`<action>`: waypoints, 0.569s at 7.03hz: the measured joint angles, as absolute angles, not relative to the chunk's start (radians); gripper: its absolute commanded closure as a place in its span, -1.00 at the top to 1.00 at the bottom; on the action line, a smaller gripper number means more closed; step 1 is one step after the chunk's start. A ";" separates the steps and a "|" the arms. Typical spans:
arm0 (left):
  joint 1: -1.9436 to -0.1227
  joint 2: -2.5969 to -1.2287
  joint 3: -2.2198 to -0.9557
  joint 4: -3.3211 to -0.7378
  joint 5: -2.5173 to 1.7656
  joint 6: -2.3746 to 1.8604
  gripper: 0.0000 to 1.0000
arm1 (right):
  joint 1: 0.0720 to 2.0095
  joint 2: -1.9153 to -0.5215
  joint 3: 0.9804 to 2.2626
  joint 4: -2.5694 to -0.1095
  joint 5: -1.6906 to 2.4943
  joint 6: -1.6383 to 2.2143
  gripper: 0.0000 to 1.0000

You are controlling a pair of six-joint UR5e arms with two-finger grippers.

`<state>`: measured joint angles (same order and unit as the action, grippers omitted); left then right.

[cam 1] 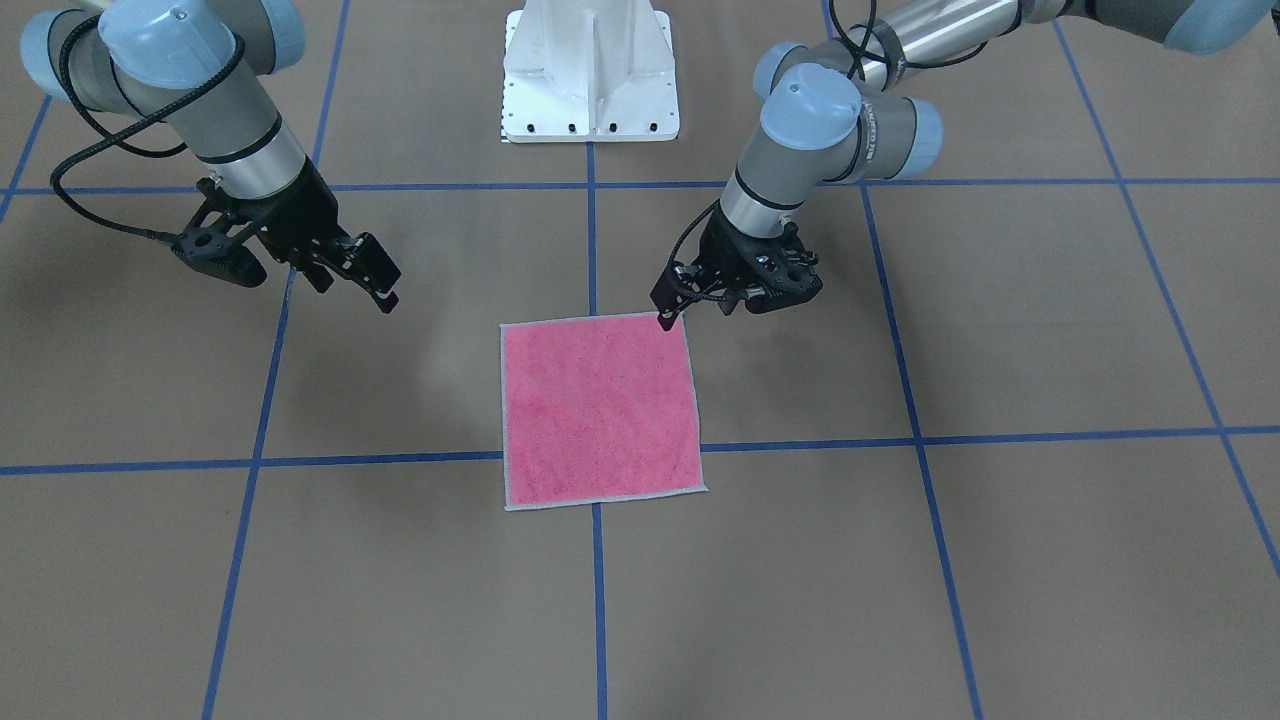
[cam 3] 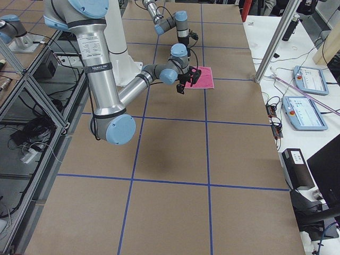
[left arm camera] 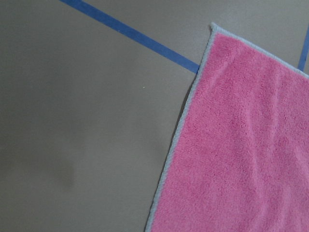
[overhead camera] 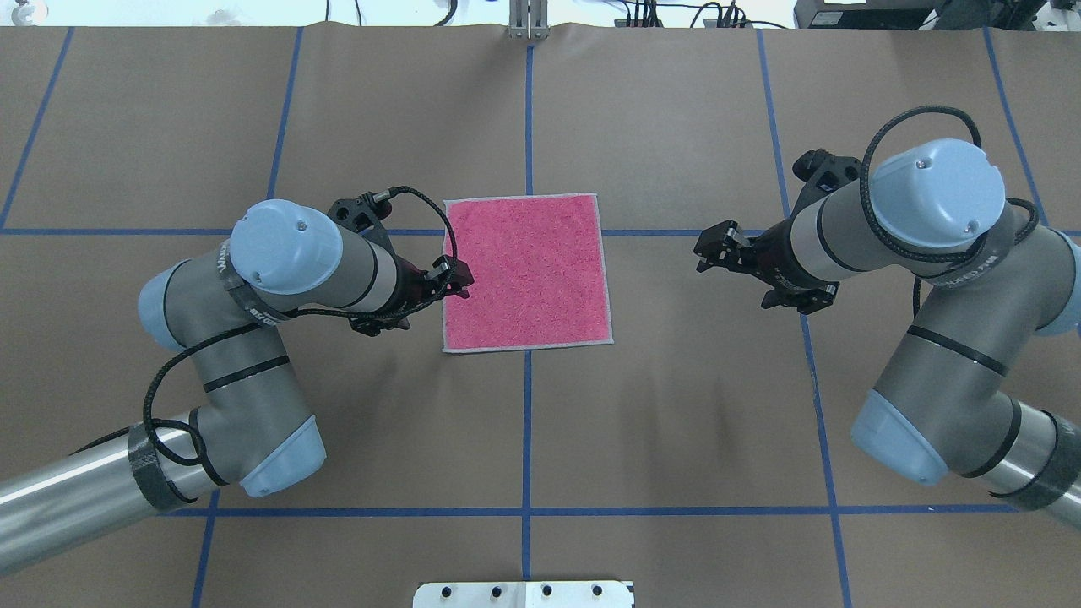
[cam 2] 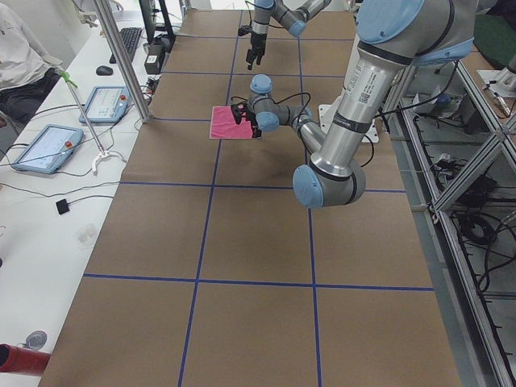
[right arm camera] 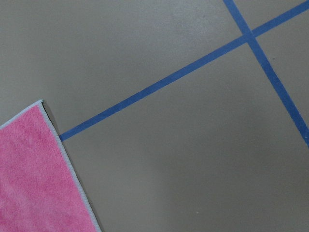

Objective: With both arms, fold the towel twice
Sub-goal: 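Lower the left gripper onto the towel corner nearest it and grasp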

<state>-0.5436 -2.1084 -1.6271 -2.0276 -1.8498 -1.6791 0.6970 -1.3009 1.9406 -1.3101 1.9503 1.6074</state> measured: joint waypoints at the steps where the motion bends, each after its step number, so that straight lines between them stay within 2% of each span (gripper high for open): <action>1: -0.525 -2.118 -1.612 -2.031 -1.825 -1.681 0.61 | 0.696 -1.301 1.941 -1.310 1.950 1.608 0.99; 2: -0.508 -2.123 -1.601 -2.032 -1.806 -1.683 0.48 | 0.695 -1.301 1.941 -1.310 1.950 1.608 0.99; 4: -0.498 -2.127 -1.595 -2.032 -1.795 -1.684 0.35 | 0.695 -1.301 1.942 -1.310 1.948 1.608 0.99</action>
<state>-0.4980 -2.1271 -1.5954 -2.0322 -1.7949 -1.6842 0.6950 -1.3008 1.9418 -1.3100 1.9476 1.6076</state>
